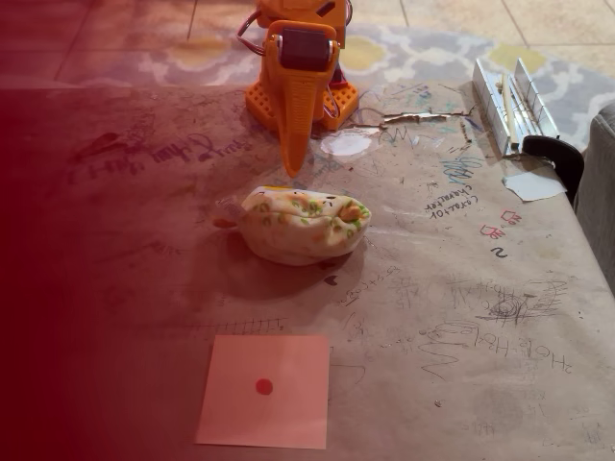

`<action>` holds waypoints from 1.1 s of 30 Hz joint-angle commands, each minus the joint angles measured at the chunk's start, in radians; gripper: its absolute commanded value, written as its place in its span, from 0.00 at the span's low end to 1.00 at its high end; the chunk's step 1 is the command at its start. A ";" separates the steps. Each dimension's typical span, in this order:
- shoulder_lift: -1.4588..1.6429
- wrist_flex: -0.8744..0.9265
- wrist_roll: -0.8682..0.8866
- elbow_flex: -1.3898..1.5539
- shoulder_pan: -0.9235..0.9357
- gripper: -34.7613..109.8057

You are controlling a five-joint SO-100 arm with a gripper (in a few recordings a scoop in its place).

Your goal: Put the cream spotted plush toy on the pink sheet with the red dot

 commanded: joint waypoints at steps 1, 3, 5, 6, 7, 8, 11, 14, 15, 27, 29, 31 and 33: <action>0.012 -0.006 -0.006 -0.020 0.005 0.24; 0.012 -0.006 -0.008 -0.020 0.003 0.24; 0.012 -0.005 -0.009 -0.020 0.002 0.24; 0.012 -0.005 -0.011 -0.020 0.002 0.24; 0.012 -0.005 -0.011 -0.020 0.002 0.24; 0.012 -0.005 -0.011 -0.020 0.002 0.24; 0.012 -0.005 -0.012 -0.020 0.000 0.24; 0.012 -0.005 -0.014 -0.020 -0.002 0.24; 0.012 -0.005 -0.014 -0.020 -0.002 0.24; 0.012 -0.003 -0.026 -0.020 -0.012 0.24; 0.012 -0.003 -0.026 -0.020 -0.012 0.24; 0.012 -0.003 -0.026 -0.020 -0.012 0.24; 0.012 -0.003 -0.025 -0.020 -0.012 0.24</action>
